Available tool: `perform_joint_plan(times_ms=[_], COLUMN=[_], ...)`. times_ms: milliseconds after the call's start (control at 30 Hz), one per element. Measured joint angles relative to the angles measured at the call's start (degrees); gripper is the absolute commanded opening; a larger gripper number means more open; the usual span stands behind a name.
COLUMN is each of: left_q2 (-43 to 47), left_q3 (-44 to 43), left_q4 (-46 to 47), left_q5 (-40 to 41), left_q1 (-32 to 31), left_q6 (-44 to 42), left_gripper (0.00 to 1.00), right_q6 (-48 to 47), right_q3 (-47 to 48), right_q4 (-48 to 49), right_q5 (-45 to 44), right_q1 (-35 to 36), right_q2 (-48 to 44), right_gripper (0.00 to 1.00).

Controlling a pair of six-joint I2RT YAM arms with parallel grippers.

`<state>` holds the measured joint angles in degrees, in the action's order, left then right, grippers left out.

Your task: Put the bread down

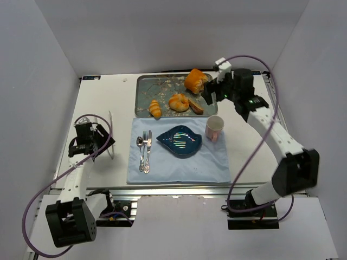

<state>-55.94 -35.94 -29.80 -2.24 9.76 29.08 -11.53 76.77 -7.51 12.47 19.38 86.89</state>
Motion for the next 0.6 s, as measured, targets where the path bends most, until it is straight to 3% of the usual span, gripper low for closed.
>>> perform_joint_plan(times_ms=[33,100,133,167,200,233,300,333,367,400,467,600], left_q2=[-0.8,-2.1,-2.6,-3.1,-3.8,-4.6,-6.5,-7.7,-9.0,-10.4,-12.9,-17.7], left_q3=[0.0,0.0,0.0,0.0,0.0,0.0,-0.2,-0.4,-0.8,-1.4,-2.8,-5.7], left_q4=[0.5,1.4,2.0,2.5,3.2,3.7,4.7,4.8,4.9,4.8,4.1,3.3], left_q5=[0.2,0.4,0.4,0.5,0.5,0.5,0.7,0.8,1.3,1.8,3.1,4.9], left_q1=[0.0,0.0,0.0,0.0,0.0,0.0,0.0,0.0,0.0,0.0,0.0,0.0], left_q6=[-0.1,-0.4,-0.5,-0.4,-0.9,-0.8,-1.6,-2.1,-2.6,-3.3,-4.2,-6.0], left_gripper=[0.78,0.71,0.56,0.40,0.22,0.05,0.04,0.22,0.38,0.53,0.76,0.82], right_q6=[0.5,-0.2,-2.2,-4.2,-5.7,-7.1,-8.9,-9.9,-10.2,-11.1,-11.9,-12.3], right_q3=[-3.0,-10.6,-14.3,-17.5,-20.8,-23.1,-26.2,-27.0,-27.2,-27.2,-27.2,-27.4], right_q4=[0.9,3.1,3.1,2.8,2.6,2.2,1.0,0.1,-0.8,-1.6,-2.9,-5.7], right_q5=[0.7,4.9,9.0,12.4,16.2,18.8,23.4,25.6,27.2,28.7,30.7,33.1], right_q1=[-0.6,-2.4,-3.9,-5.3,-6.6,-7.5,-8.2,-8.1,-8.1,-8.0,-8.0,-8.0], right_q2=[-3.6,-10.4,-13.7,-16.5,-19.4,-21.6,-24.9,-25.9,-26.4,-26.7,-26.8,-25.9], right_gripper=[0.89,0.72,0.38,0.13,0.00,0.00,0.00,0.46,0.59,0.67,0.75,0.81])
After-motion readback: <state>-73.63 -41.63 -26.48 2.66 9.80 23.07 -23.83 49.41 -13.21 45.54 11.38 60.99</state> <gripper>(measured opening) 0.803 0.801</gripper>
